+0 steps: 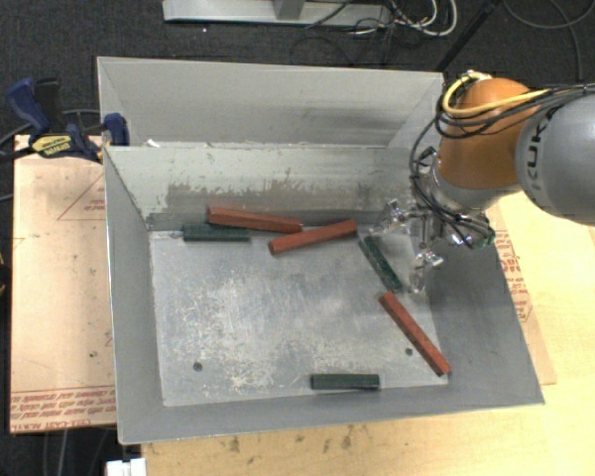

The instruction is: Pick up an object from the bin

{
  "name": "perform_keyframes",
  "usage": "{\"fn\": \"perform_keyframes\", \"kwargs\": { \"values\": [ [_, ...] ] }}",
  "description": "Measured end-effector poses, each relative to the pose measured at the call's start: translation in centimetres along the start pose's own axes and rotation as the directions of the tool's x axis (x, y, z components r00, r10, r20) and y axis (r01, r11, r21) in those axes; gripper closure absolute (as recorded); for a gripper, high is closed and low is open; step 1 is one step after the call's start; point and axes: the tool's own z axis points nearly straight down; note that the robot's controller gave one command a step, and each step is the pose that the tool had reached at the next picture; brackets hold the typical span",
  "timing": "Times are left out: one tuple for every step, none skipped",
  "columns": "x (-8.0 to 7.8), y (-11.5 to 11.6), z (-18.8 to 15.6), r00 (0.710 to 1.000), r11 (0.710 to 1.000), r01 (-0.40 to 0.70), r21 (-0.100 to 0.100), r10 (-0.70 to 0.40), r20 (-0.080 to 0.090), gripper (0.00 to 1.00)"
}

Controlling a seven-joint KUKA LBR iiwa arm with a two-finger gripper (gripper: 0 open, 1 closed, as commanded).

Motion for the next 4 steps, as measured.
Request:
{"fn": "perform_keyframes", "kwargs": {
  "values": [
    [-2.9, 3.5, 0.0, 0.85, 0.85, 0.526, 0.003, -0.526, 0.002, 1.0],
    [-2.7, 3.5, 0.2, 0.851, 0.851, 0.526, 0.001, -0.526, -0.001, 0.0],
    [-2.7, 3.5, 0.2, 0.851, 0.851, 0.526, 0.0, -0.526, -0.001, 0.0],
    [-0.1, 8.8, -0.2, 0.618, 0.618, 0.786, 0.007, -0.786, 0.004, 1.0]
  ]
}}
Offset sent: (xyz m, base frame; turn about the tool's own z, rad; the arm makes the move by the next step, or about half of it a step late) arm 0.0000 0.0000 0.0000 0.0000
